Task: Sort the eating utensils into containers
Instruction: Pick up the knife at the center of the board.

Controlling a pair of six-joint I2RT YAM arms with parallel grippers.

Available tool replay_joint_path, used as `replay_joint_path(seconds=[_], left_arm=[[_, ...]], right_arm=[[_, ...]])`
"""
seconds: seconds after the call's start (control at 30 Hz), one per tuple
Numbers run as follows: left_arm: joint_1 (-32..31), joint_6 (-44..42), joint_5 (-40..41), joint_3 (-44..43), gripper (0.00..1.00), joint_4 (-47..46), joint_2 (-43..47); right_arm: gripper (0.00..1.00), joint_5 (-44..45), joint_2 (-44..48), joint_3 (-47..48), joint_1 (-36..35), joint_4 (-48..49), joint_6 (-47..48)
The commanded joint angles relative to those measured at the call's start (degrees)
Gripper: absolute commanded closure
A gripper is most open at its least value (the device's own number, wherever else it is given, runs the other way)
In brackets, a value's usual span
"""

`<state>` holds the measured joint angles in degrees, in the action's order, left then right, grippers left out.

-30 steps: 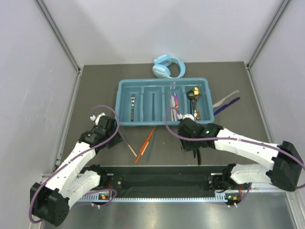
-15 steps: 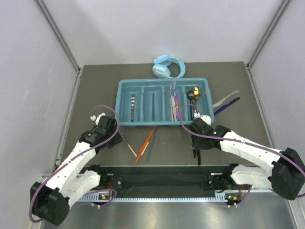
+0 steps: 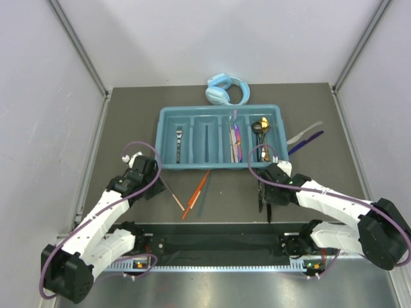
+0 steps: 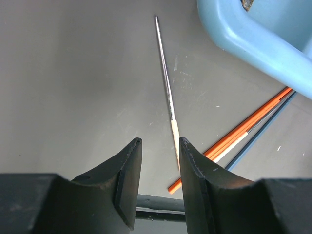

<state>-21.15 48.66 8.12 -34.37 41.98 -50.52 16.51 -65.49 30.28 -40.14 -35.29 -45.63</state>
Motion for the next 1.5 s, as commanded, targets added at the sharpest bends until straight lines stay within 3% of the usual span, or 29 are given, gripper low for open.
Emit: replay_joint_path(seconds=[0.0,0.13,0.17,0.33,0.5,0.77,1.03,1.47], left_arm=[[0.14,-0.5,-0.56,0.27,0.59,-1.72,-0.19],[0.14,-0.5,-0.65,0.27,0.59,-1.9,0.07],[0.05,-0.59,-0.65,0.27,0.59,-1.81,0.07],[0.14,-0.59,-0.56,0.01,0.59,-1.81,0.34],[0.05,-0.68,-0.39,0.0,0.58,-1.63,0.42],[0.14,-0.76,-0.12,-0.17,0.58,-1.55,-0.1],[0.14,-0.76,-0.12,-0.08,0.58,-1.63,-0.1],[0.14,-0.68,-0.03,-0.08,0.59,-1.72,-0.1]], right_arm=[[0.58,1.68,0.99,-0.93,1.47,2.16,-1.92],[0.66,0.98,-1.3,-0.4,1.47,2.68,-0.69],[0.77,1.06,-1.91,0.21,1.38,2.16,-0.43],[1.0,-2.01,-4.38,1.44,1.47,2.24,2.2],[1.0,-10.35,-4.91,2.06,-0.01,4.26,6.07],[1.0,-2.28,3.16,8.38,-3.98,-5.05,1.6],[1.0,-3.06,6.34,16.82,-5.03,-12.16,2.3],[1.0,-6.84,2.31,19.2,-7.67,-10.85,3.17]])
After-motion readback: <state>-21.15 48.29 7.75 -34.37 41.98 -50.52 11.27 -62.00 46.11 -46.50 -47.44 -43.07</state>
